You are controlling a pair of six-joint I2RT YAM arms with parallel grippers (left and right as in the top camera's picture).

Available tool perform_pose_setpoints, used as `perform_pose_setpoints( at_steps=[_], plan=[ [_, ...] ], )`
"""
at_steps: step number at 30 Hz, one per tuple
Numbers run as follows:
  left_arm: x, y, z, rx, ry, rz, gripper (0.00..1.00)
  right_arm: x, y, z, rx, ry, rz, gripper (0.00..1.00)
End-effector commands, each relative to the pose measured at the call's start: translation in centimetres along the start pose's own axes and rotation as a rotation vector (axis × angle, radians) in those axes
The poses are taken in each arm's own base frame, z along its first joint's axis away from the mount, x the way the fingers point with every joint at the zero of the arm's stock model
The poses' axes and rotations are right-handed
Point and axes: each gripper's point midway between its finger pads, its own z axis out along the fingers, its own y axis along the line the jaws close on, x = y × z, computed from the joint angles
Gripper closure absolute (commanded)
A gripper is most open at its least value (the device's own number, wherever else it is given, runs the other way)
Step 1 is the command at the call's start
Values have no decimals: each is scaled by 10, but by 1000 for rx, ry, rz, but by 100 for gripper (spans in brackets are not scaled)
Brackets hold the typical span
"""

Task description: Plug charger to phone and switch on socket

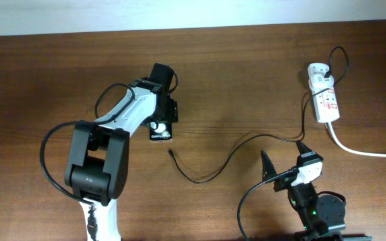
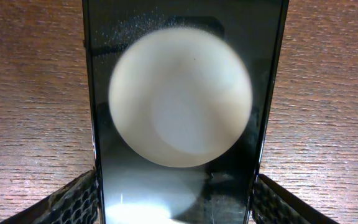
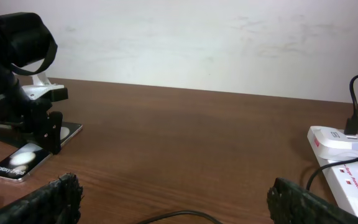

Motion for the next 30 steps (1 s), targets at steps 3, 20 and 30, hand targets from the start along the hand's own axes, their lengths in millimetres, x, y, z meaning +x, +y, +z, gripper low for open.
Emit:
perform_pose_setpoints(
  at_steps=[3,20,30],
  plan=[
    [31,7,33,-35,130,-25,47,2,2,0,-11,0,-3,1],
    [11,-43,-59,192,267,-134,100,2,2,0,-10,0,-3,1],
    [30,-69,-86,354,405,-159,100,0,42,-5,-249,39,360,1]
  ],
)
